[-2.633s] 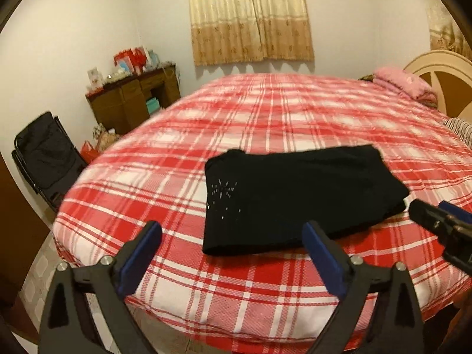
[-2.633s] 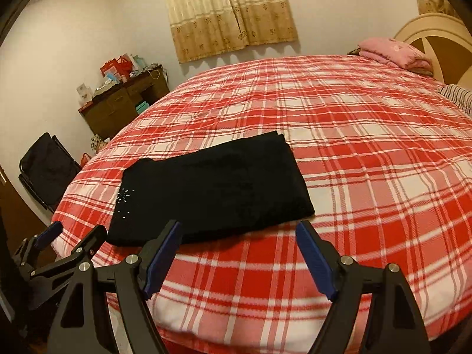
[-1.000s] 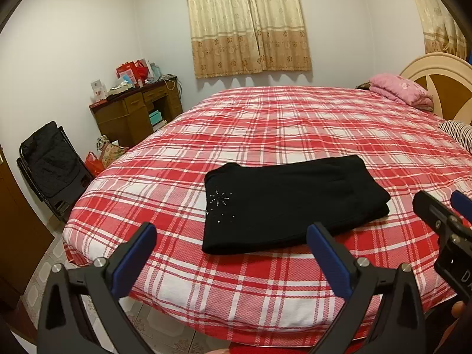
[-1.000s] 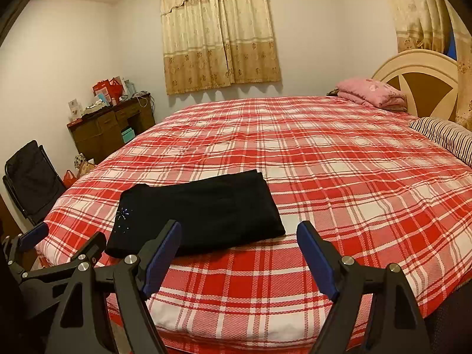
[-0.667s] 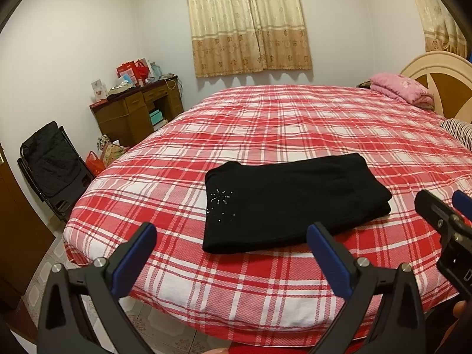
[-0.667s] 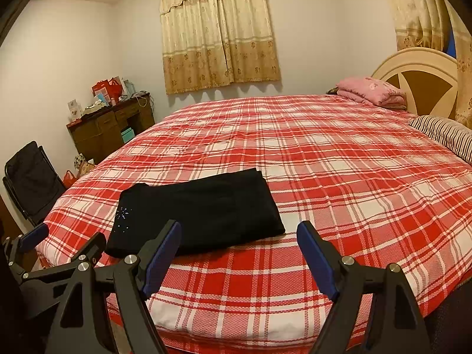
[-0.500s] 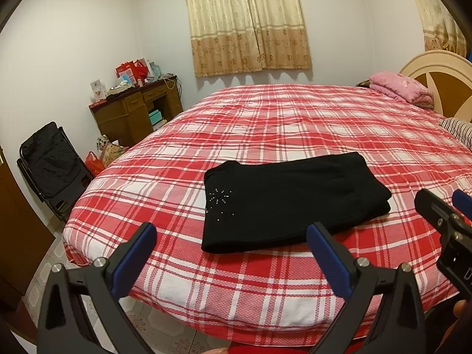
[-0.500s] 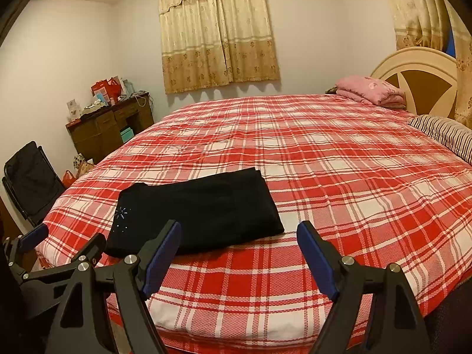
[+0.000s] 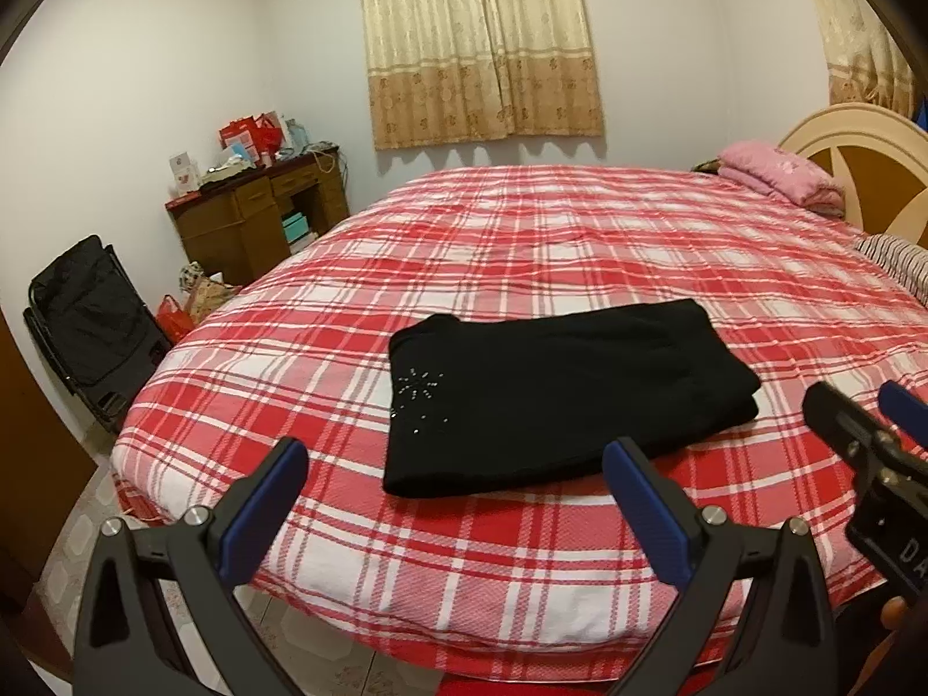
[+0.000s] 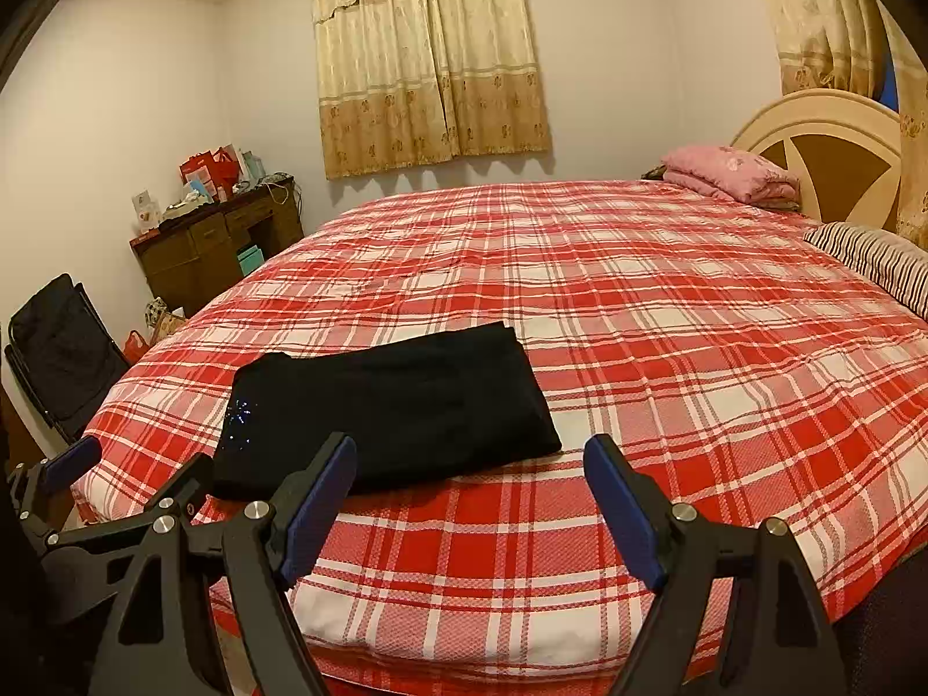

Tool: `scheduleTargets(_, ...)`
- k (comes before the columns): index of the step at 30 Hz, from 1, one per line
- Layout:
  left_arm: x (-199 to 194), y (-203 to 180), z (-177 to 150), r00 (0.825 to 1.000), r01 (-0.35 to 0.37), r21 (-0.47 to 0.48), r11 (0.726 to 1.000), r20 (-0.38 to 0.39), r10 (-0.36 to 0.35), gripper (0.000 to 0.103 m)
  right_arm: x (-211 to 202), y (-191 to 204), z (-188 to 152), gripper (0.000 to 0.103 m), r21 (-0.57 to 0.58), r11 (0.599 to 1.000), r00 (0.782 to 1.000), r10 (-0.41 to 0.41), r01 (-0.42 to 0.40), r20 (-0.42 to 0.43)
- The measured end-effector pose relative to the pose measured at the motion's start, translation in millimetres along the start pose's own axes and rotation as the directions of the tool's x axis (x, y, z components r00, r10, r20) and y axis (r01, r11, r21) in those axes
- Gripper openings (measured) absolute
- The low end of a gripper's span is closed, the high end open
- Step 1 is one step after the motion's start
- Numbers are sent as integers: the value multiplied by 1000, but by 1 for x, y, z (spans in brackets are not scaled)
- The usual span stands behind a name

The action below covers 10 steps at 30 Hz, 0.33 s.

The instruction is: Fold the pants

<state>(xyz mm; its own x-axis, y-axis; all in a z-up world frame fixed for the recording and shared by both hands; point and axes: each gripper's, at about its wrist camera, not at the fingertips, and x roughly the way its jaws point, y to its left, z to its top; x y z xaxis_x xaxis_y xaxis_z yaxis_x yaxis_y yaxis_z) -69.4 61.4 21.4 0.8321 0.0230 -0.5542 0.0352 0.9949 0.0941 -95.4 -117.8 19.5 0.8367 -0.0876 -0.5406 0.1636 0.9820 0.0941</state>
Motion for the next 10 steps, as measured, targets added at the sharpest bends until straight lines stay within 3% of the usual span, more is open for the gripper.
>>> scheduleTargets(10,1,-2,0,1000,5,4,1000,-3,-5,103,1,-1,0,82,7,1000,1000,2,-2,-5)
